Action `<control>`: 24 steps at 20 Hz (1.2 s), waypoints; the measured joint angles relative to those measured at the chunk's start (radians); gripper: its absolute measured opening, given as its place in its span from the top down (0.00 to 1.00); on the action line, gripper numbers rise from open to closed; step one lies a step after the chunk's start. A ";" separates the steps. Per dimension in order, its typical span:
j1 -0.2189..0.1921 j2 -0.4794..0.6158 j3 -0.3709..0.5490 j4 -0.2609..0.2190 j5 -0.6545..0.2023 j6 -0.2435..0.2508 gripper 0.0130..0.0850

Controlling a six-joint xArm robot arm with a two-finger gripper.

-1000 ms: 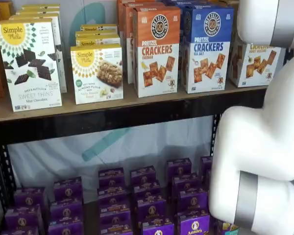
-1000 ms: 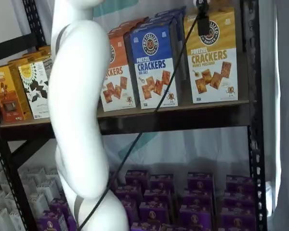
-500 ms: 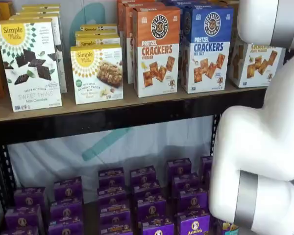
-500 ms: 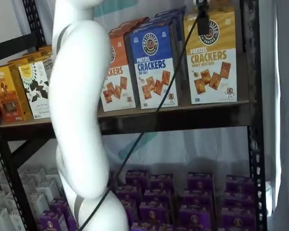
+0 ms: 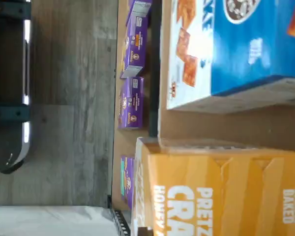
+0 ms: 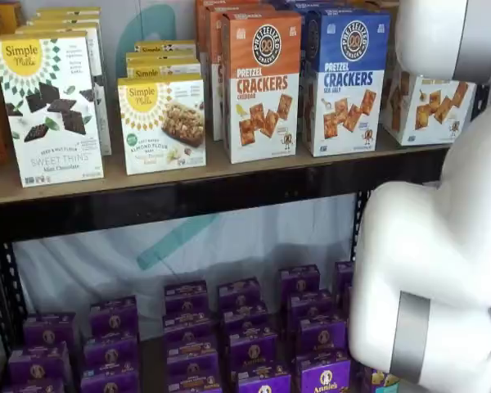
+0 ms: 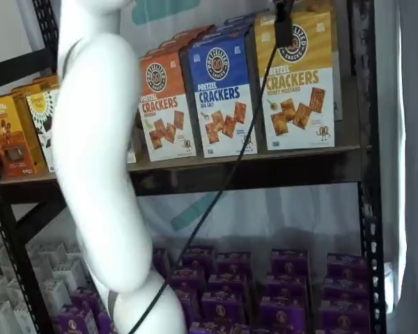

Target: Retrieve the yellow and white box located on the top shelf, the sixth one from the left

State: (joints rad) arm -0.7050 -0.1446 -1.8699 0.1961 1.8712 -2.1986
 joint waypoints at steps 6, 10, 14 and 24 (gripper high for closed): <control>-0.020 -0.091 0.078 -0.015 0.011 -0.025 0.33; -0.036 -0.165 0.144 -0.032 0.025 -0.047 0.33; -0.041 -0.228 0.196 -0.041 0.060 -0.052 0.33; 0.014 -0.346 0.305 -0.062 0.106 -0.003 0.33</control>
State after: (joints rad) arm -0.6909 -0.4907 -1.5652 0.1336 1.9774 -2.2015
